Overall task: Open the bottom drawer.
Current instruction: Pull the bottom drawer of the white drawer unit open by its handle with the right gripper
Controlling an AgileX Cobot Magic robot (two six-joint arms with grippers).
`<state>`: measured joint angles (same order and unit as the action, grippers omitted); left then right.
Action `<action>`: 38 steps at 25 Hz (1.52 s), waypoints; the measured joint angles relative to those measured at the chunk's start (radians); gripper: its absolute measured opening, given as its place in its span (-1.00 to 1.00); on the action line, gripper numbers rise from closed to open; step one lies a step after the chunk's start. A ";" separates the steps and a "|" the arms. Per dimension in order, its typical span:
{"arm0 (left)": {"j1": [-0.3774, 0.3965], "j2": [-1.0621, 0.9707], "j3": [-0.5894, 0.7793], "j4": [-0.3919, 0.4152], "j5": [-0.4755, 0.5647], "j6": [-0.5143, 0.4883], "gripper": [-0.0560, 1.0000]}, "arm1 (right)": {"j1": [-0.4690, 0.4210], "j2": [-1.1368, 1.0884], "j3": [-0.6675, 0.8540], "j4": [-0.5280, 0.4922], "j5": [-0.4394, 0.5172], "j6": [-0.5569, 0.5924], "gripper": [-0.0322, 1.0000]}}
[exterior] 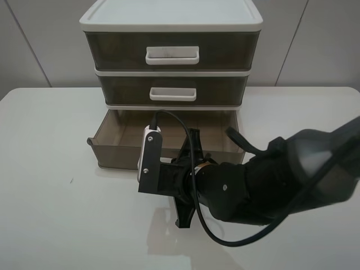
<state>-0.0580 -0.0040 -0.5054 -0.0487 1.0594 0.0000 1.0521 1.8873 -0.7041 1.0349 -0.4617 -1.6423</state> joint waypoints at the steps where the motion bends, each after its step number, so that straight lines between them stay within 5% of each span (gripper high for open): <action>1: 0.000 0.000 0.000 0.000 0.000 0.000 0.52 | 0.001 -0.005 0.000 0.000 0.004 0.000 -0.72; 30: 0.000 0.000 0.000 0.000 0.000 0.000 0.52 | 0.037 -0.015 0.057 0.019 -0.005 0.003 -0.71; 33: 0.000 0.000 0.000 0.000 0.000 0.000 0.52 | 0.038 -0.015 0.057 0.019 0.000 0.003 -0.54; 38: 0.000 0.000 0.000 0.000 0.000 0.000 0.52 | 0.039 -0.015 0.059 0.019 0.002 0.003 0.08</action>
<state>-0.0580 -0.0040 -0.5054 -0.0487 1.0594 0.0000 1.0912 1.8722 -0.6450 1.0536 -0.4593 -1.6392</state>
